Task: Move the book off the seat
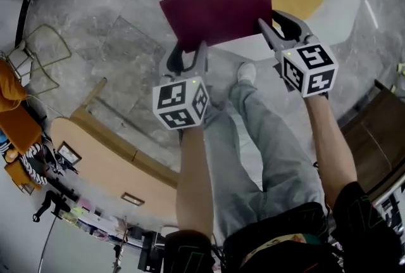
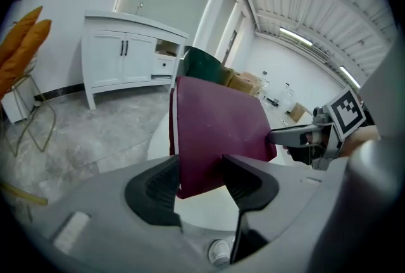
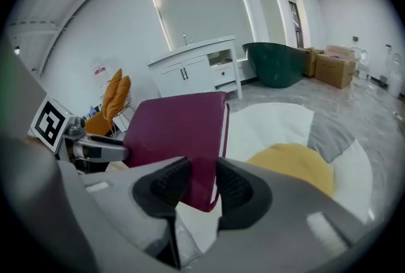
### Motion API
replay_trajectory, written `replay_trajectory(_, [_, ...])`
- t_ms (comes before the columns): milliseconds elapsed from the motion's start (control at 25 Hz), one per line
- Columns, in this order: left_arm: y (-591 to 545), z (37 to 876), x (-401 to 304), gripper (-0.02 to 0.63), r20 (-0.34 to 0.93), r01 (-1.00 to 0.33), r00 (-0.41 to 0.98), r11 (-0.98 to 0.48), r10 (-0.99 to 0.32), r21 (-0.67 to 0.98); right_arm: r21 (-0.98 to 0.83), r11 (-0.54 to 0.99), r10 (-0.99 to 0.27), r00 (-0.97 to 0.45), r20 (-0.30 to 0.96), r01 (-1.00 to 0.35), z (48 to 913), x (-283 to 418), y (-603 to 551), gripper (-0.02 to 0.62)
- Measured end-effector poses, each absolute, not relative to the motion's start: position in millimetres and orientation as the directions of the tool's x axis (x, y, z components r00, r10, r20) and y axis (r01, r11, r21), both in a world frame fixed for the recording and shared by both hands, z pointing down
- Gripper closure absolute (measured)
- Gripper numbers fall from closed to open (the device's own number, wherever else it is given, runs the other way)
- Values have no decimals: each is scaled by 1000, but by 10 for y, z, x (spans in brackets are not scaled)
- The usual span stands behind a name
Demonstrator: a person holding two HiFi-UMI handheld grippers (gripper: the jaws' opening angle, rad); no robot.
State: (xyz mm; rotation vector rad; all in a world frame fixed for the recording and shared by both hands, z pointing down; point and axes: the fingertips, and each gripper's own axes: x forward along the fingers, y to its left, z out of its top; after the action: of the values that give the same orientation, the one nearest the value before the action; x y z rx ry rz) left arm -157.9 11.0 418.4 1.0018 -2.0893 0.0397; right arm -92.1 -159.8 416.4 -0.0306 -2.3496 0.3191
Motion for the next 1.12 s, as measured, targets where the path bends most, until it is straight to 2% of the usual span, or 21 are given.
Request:
replay_trajectory(440, [2013,3970,-1565,396,633,-442,-575,848,-518,292,-214,948,318,-676,665,235,3878,-1441,177,471])
replay_trajectory(800, [3956,3807,-1109,396,636,-189,-703,946,-318,264,-230,843,503,-561,657,487,3773,-1508,2153,471])
replay_trajectory(1120, [5555,3751,-408,397,635,61,-762,961,-129,269,-224,694,626,-420,657,684,3712,-1260,3919,471])
